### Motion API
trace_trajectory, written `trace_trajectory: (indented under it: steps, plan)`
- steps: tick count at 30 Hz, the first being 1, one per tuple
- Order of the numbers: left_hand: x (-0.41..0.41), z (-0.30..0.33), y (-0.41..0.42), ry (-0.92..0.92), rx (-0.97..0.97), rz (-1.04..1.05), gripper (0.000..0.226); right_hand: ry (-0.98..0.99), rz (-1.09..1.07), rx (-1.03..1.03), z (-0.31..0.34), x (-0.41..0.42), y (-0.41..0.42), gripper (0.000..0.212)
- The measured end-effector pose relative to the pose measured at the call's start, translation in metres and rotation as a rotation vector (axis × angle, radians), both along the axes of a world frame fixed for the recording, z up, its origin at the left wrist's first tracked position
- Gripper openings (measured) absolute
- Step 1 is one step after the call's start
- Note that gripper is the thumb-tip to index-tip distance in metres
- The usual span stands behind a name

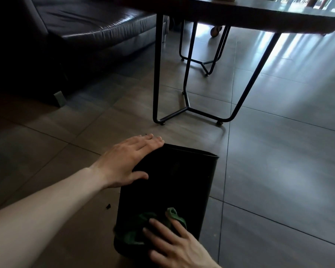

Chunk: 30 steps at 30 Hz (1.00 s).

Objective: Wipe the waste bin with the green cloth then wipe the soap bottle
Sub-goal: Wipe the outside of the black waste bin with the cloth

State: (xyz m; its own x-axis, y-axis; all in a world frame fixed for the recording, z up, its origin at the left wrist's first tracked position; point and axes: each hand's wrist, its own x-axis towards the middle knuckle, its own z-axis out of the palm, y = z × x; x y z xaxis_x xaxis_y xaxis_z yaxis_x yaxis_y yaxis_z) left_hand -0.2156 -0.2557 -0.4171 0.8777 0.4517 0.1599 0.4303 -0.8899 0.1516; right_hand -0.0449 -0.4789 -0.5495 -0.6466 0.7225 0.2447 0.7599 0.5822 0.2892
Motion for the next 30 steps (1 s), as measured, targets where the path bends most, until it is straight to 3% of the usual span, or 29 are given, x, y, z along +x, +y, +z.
trace_trajectory:
  steps: [5,8,11,17,25,30]
  plan:
    - [0.0,0.0,-0.002,-0.024,-0.004,0.024,0.096,0.346,-0.225,0.093,0.05,0.025,0.036,0.021]
    - [0.0,0.001,-0.003,-0.034,-0.03,0.038,0.093,0.47,-0.433,0.142,0.081,0.031,0.067,0.036]
    - [0.0,0.002,-0.003,-0.028,-0.037,0.046,0.095,0.415,-0.448,0.108,0.076,0.023,0.066,0.05]
    - [-0.004,0.003,-0.007,-0.038,-0.014,0.041,0.095,0.085,-0.032,0.003,0.015,0.013,0.002,0.032]
    - [-0.004,0.004,-0.008,-0.042,-0.035,0.086,0.098,0.459,-0.483,0.145,0.093,0.043,0.068,0.041]
    - [-0.004,0.003,-0.006,-0.033,-0.051,0.061,0.092,0.261,-0.198,0.016,0.067,0.02,0.036,0.023]
